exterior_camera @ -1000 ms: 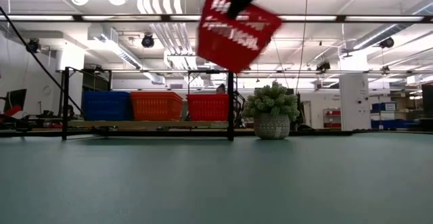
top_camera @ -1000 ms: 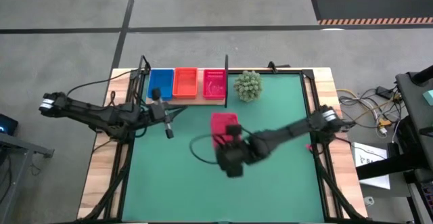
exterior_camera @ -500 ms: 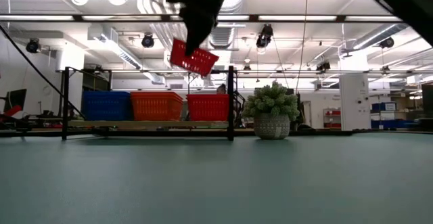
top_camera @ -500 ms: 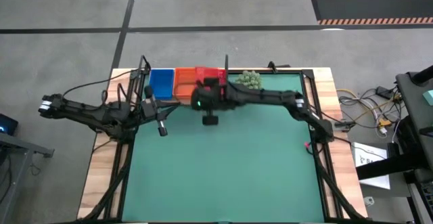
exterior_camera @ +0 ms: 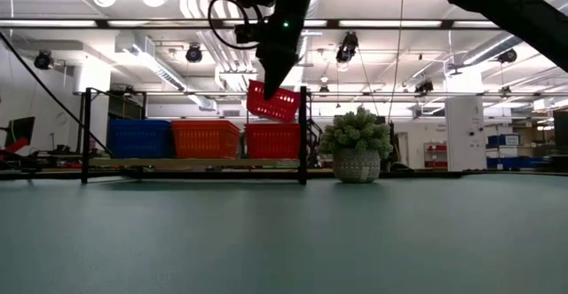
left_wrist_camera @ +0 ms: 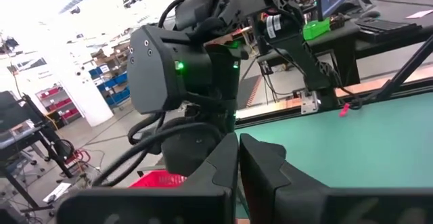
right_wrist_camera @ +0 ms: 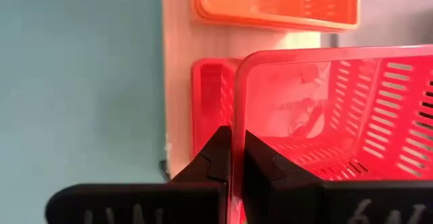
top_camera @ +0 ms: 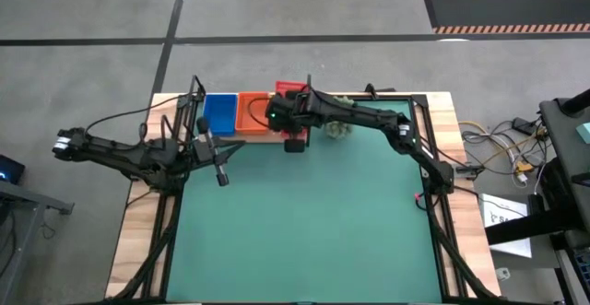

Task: Stack baskets on shelf by color
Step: Stack the red bin on the red bin on the shelf

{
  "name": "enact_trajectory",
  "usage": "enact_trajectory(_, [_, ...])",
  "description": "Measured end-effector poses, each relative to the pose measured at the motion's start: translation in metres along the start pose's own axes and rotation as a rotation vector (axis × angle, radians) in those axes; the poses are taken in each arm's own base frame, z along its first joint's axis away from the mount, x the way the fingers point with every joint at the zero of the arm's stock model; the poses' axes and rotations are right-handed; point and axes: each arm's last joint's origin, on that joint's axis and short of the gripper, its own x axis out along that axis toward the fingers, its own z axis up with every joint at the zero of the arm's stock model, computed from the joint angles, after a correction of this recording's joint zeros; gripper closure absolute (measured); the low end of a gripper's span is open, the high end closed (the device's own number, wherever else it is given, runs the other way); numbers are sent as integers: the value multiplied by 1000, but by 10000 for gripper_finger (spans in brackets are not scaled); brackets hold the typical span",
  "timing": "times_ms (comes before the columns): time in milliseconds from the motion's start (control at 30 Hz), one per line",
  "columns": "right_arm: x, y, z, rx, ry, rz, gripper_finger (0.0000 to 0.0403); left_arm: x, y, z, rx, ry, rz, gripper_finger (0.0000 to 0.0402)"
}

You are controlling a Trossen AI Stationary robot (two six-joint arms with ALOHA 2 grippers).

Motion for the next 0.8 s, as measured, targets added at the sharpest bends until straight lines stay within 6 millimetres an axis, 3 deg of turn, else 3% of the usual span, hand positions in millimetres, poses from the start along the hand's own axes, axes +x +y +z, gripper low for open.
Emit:
enact_trajectory(500, [11,-6,-5,43,20,22,394,1,0,0,8,-3,2,402])
enact_trajectory(800, [30,3,-12,35,67,40,394,1,0,0,9,-3,2,402])
